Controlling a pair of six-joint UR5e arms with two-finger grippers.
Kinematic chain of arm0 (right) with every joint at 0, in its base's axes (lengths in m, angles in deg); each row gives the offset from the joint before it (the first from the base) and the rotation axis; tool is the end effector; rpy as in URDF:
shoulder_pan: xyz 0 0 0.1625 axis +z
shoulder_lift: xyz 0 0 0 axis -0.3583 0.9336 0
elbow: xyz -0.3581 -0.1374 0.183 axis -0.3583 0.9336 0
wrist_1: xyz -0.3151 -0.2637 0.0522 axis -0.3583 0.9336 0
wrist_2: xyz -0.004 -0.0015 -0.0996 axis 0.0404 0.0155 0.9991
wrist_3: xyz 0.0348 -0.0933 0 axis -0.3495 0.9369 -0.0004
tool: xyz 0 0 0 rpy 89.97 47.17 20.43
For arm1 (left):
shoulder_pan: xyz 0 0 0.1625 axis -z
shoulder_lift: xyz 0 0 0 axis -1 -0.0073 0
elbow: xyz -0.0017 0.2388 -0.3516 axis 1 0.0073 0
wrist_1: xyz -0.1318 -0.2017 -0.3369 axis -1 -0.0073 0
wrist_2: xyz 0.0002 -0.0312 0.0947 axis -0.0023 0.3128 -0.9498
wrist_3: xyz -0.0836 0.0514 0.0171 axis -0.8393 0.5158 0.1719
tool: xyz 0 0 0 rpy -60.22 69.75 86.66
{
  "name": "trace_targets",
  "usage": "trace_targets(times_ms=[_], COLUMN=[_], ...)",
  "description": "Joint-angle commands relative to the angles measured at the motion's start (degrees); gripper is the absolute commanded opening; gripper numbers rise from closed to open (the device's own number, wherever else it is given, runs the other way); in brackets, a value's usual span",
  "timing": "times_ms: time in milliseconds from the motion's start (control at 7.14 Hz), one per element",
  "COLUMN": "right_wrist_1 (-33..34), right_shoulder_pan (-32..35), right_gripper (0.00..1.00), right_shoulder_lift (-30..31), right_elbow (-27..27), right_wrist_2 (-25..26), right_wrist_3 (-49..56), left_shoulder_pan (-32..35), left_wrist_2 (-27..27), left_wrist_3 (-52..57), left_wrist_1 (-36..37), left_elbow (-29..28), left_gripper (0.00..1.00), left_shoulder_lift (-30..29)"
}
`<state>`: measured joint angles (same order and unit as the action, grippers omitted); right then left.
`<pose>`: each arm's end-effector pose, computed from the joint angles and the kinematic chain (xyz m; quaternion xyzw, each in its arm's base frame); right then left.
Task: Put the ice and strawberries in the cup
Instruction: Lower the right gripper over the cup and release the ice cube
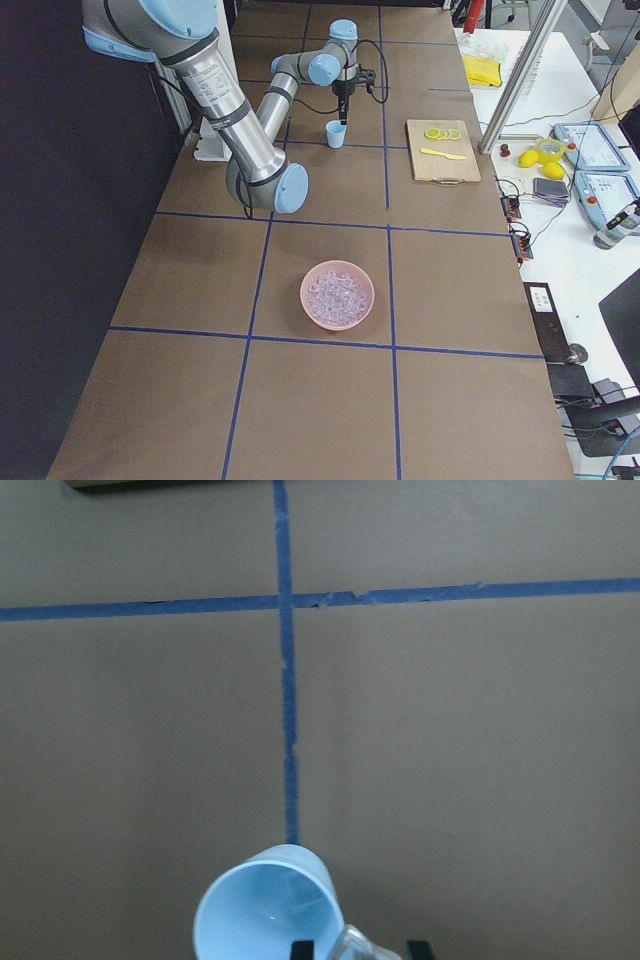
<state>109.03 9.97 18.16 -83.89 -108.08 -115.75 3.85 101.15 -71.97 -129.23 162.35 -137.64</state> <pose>-0.5069 -0.4225 0.1211 0.0209 -0.4000 0.0352 0.9156 -0.0890 -0.4235 0.6641 0.0424 0.3766 0.0902 0.9210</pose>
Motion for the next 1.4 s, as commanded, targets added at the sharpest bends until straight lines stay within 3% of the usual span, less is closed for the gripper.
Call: trace_targets(times_ms=[0, 420, 560, 700, 1261], right_wrist_1=[-0.07, 0.02, -0.07, -0.07, -0.07], right_shoulder_pan=[-3.1, -4.16, -4.16, -4.16, -4.16], right_gripper=[0.04, 0.06, 0.22, 0.98, 0.99], right_shoulder_lift=[-5.08, -4.03, -4.21, -4.12, -4.21], right_elbow=[5.42, 5.6, 5.6, 5.25, 5.08], right_wrist_2=[3.57, 3.76, 3.76, 4.28, 4.47], right_wrist_3=[-3.29, -3.29, -3.29, -3.29, -3.02], left_shoulder_pan=[0.0, 0.0, 0.0, 0.0, 0.0], left_wrist_2=[0.0, 0.0, 0.0, 0.0, 0.0], left_wrist_3=[0.07, -0.02, -0.02, -0.02, -0.02], left_wrist_1=[0.0, 0.0, 0.0, 0.0, 0.09], left_elbow=[-0.09, -0.09, -0.09, -0.18, -0.18], left_gripper=[1.0, 1.0, 1.0, 1.0, 1.0], left_shoulder_lift=[0.0, 0.0, 0.0, 0.0, 0.0])
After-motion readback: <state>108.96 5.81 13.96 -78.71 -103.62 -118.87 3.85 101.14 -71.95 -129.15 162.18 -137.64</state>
